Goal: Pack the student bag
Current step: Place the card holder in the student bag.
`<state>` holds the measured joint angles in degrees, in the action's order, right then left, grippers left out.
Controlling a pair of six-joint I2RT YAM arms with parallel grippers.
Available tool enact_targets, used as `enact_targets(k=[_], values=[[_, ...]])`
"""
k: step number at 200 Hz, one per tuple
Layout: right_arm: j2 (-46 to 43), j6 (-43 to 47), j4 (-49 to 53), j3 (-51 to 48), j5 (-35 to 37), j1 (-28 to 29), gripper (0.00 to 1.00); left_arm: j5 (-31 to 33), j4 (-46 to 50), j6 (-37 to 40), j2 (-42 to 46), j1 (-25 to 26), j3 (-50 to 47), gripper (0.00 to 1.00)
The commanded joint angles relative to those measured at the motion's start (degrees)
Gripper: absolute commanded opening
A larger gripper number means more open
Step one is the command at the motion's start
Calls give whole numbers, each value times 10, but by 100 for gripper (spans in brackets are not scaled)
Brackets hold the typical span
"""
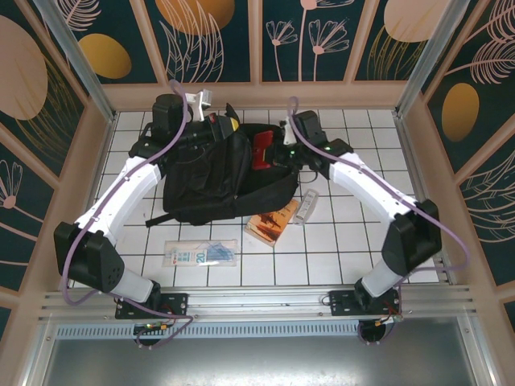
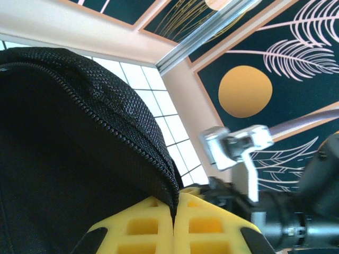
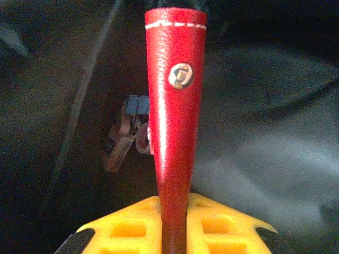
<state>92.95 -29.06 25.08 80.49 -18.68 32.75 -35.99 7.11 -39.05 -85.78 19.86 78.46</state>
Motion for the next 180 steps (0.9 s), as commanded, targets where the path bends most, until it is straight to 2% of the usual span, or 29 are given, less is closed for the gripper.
enact_targets(k=[1,36,75,98,112,119,144,180], values=[[40,-14,-24,49,-39,13,16,-25,-40,0,25,-2,28,0],[131,-63,-38,124,-101,22,16,-31,-46,-5,26,-2,33,0],[192,-101,-51,181,-168,24,25,-28,-43,-2,38,-2,37,0],[198,-99,-41,190,-171,25,32,-21,-33,8,41,-2,37,0],[201,-92,-24,195,-169,24,48,-20,-33,9,42,-2,36,0],[201,-86,-16,199,-166,25,52,-20,-33,9,42,-2,35,0],[193,-70,6,200,-140,25,59,-18,-33,11,42,-2,34,0],[161,-44,38,216,-101,22,59,-1,-26,20,50,-3,25,0]])
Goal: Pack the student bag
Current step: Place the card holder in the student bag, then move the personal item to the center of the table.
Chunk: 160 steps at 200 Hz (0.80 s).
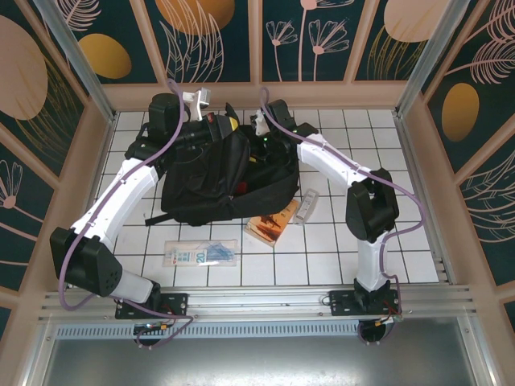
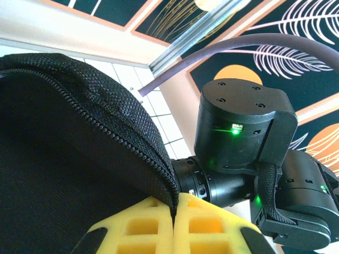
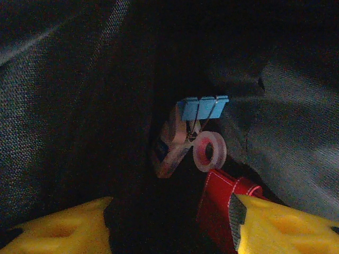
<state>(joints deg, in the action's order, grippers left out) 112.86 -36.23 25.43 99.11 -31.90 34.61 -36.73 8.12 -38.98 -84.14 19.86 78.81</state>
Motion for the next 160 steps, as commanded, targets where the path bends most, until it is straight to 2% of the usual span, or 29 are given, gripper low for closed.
enact_targets(k=[1,38,63,66,96,118,160], values=[[-39,28,36,30,33,3,59,7,-36,19,34,-3,21,0],[-127,61,75,4,119,-15,58,21,-34,28,41,-3,-6,0],[-201,54,96,-52,175,-29,58,51,-34,35,43,-2,-21,0],[-211,50,100,-60,183,-45,58,55,-34,37,43,-3,-23,0],[-291,0,147,-170,297,-81,57,158,-5,61,48,-4,-34,0],[-315,-29,183,-242,360,-93,55,189,-32,48,62,-10,-60,0],[-288,-67,175,-343,355,-77,59,198,-65,42,73,-15,-81,0]])
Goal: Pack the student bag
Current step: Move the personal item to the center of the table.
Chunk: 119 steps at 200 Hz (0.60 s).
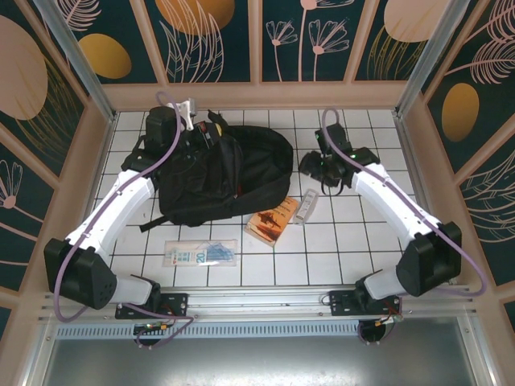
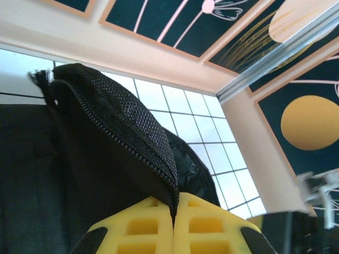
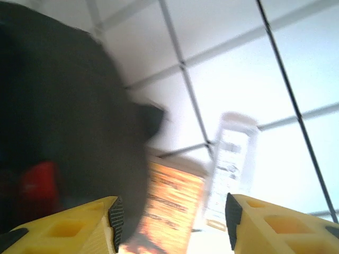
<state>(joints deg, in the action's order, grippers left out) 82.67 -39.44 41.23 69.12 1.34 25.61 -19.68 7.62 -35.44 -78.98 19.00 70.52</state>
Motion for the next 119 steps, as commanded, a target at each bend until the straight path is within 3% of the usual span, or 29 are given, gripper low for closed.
enact_targets(k=[1,49,76,119], values=[[15,-36,16,-46,21,13,59,27,-60,7,21,-6,3,0],[92,-70,-6,-59,0,42,72,38,-51,23,29,-6,1,0],[154,-95,24,-34,19,49,72,32,-51,25,31,-6,1,0],[183,-104,-12,-57,16,48,70,23,-56,26,36,-7,-4,0]])
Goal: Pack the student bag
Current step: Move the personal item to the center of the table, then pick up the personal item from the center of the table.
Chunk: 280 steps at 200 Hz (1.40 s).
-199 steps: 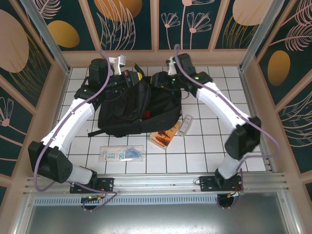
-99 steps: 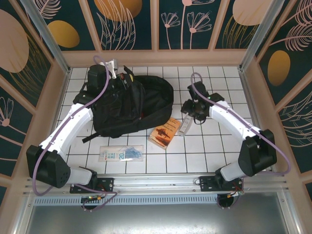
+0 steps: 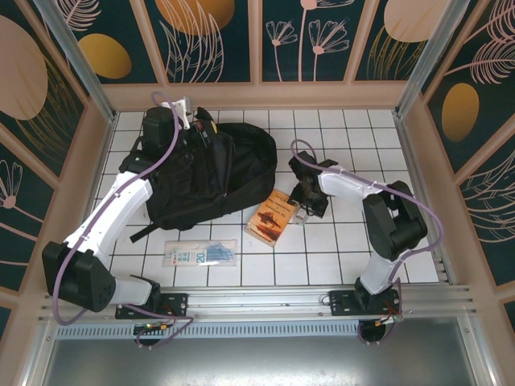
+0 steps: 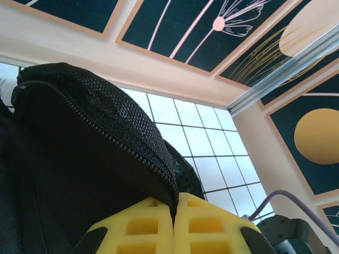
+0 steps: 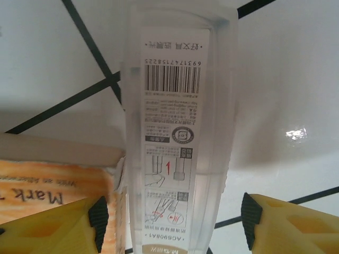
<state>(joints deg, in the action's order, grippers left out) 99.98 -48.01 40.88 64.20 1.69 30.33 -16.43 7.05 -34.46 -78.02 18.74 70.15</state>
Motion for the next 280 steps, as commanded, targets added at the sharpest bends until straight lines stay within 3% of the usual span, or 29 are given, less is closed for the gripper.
enact_targets(k=[1,145,212,280], values=[[10,-18,-8,-7,12,1,70,-10,-50,16,26,-5,0,0],[-38,-9,-24,-23,30,-50,66,-28,-55,13,21,-4,-2,0],[-8,-57,-27,-9,32,-60,73,-40,-61,11,20,-5,-5,0],[30,-61,-53,-10,38,-63,63,-48,-65,11,21,-4,-5,0]])
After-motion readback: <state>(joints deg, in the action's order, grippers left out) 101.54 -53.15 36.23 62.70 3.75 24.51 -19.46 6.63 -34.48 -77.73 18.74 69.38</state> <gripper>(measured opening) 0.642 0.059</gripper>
